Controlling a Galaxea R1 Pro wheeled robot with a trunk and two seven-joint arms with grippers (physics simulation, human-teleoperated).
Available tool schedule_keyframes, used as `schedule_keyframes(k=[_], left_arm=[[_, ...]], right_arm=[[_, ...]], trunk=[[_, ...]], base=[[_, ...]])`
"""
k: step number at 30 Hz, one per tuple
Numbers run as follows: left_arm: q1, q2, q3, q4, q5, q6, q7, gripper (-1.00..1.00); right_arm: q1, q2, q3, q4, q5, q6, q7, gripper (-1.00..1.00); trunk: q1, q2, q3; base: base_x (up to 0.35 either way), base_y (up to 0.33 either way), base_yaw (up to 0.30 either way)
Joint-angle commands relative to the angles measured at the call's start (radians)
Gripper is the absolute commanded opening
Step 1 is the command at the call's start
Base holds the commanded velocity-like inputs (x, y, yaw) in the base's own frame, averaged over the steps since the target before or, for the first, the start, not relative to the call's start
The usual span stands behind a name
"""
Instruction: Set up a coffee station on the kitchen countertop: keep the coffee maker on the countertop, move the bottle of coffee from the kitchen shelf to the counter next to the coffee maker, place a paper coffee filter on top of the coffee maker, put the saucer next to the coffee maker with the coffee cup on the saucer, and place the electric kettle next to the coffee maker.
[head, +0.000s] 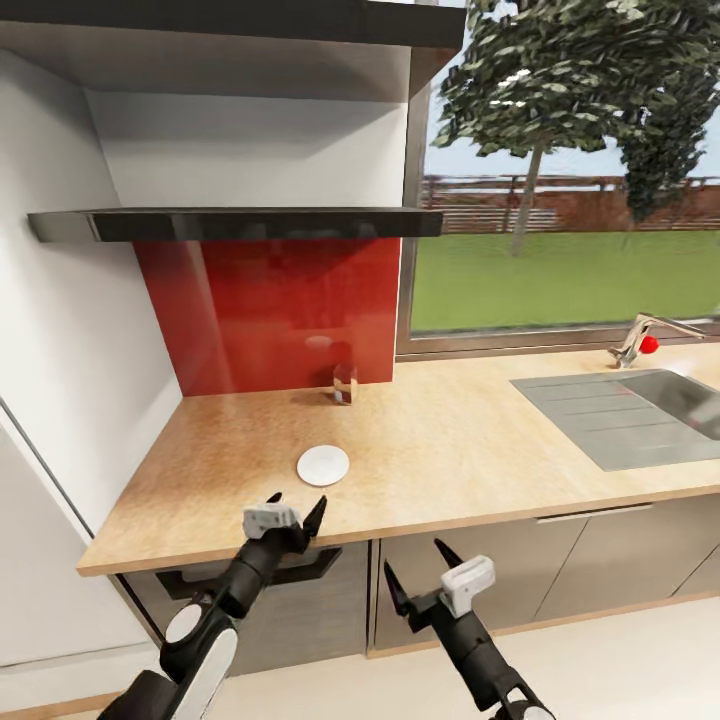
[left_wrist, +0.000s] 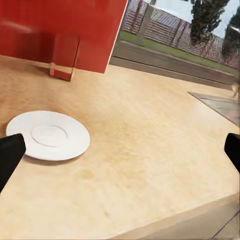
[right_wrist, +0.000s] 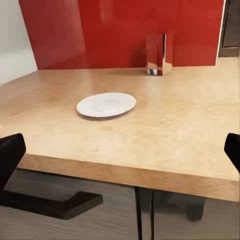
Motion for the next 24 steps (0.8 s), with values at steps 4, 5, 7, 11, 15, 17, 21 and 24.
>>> schedule_keyframes(k=[4,5,7,11,15,17,21,24], left_arm=[[-0.077,0.000,0.113,-0.036,0.026,0.175,-0.005,1.00],[-0.150,-0.002,0.182,-0.035,0.050,0.298,-0.011,1.00],[-0.208,-0.001,0.215,-0.032,0.063,0.382,-0.012,1.00],[-0.384,0.000,0.284,0.013,0.076,0.589,-0.012,1.00],[-0.530,0.007,0.304,0.123,0.078,0.784,-0.016,1.00],[-0.568,0.026,0.305,0.173,0.080,0.862,-0.018,1.00],[-0.571,0.053,0.301,0.198,0.082,0.906,-0.040,1.00],[-0.568,0.066,0.298,0.199,0.080,0.911,-0.049,1.00]], right_arm=[[-0.024,0.004,0.002,-0.012,0.006,0.030,-0.002,1.00],[-0.091,0.010,0.002,-0.012,0.005,0.134,-0.003,1.00],[-0.156,0.010,0.002,-0.010,-0.001,0.219,-0.004,1.00],[-0.363,0.010,-0.001,0.003,-0.117,0.481,-0.010,1.00],[-0.513,0.010,-0.009,0.011,-0.214,0.721,-0.134,1.00],[-0.548,0.010,-0.018,0.013,-0.229,0.792,-0.204,1.00],[-0.564,0.010,-0.038,0.025,-0.238,0.828,-0.228,1.00],[-0.565,0.010,-0.040,0.083,-0.238,0.849,-0.173,1.00]], trunk=[[0.001,-0.002,-0.002],[0.001,-0.002,-0.002],[0.001,-0.002,-0.002],[0.001,-0.002,-0.002],[0.001,-0.002,-0.002],[0.001,-0.002,-0.002],[0.001,-0.002,-0.002],[0.001,-0.002,-0.002]], base=[[0.000,0.000,0.000],[0.000,0.000,0.000],[0.000,0.000,0.000],[0.000,0.000,0.000],[0.000,0.000,0.000],[0.000,0.000,0.000],[0.000,0.000,0.000],[0.036,0.000,0.000]])
